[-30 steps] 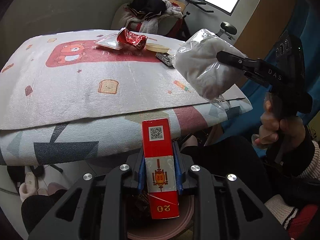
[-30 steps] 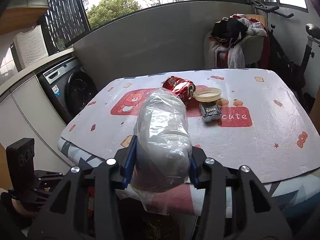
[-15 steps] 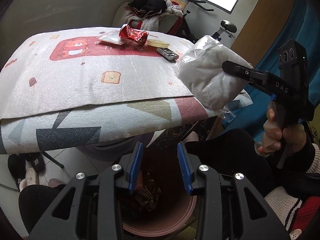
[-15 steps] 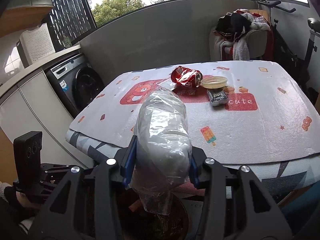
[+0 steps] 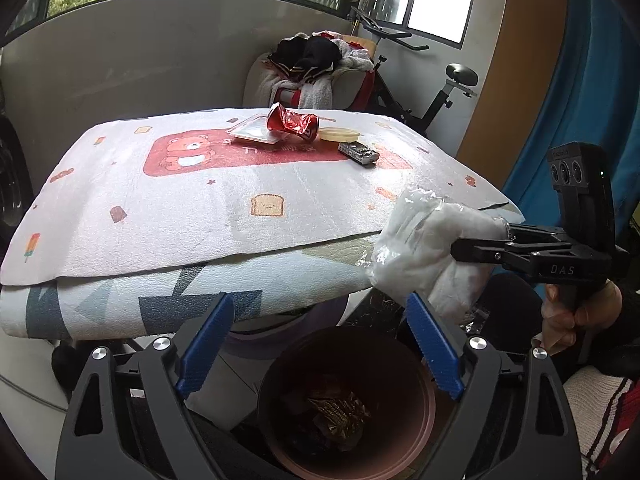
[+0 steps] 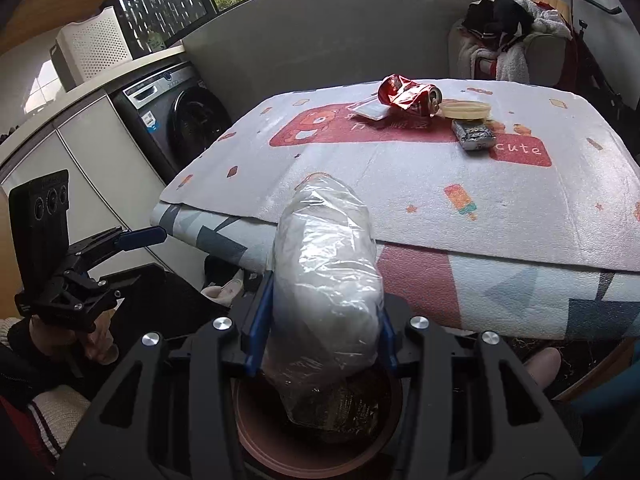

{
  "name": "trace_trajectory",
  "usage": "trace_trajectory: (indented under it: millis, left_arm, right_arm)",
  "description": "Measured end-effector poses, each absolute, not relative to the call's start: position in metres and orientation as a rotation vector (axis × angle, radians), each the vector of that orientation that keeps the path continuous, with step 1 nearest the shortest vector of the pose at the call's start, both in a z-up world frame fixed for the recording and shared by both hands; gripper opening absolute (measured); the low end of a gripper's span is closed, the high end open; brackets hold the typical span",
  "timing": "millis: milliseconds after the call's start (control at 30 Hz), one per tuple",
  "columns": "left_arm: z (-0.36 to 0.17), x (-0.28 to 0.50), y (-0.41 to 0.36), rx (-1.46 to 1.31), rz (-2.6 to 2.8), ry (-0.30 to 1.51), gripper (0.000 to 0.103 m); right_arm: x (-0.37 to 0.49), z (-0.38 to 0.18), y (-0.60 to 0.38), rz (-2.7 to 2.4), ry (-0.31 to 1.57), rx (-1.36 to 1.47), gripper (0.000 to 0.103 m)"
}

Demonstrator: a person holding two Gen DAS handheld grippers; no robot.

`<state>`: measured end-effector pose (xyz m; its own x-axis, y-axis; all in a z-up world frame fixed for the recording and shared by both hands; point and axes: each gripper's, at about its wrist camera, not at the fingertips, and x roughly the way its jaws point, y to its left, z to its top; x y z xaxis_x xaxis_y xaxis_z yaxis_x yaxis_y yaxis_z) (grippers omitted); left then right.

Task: Collect trash
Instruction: 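Lower the white plastic bag into the bin and open the right gripper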

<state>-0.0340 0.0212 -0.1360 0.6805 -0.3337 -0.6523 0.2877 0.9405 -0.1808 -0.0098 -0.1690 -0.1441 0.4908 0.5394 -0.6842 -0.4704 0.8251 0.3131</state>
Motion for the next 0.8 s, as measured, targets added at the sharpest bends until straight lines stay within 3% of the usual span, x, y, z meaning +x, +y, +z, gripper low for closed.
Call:
trace_trajectory:
  millis: [800]
  left_arm:
    - [-0.155, -0.03, 0.031, -0.115, -0.289, 0.799, 0.094]
  right_arm:
    - [-0.006, -0.226, -0.127, 0.622, 1.174, 0.002, 0.046]
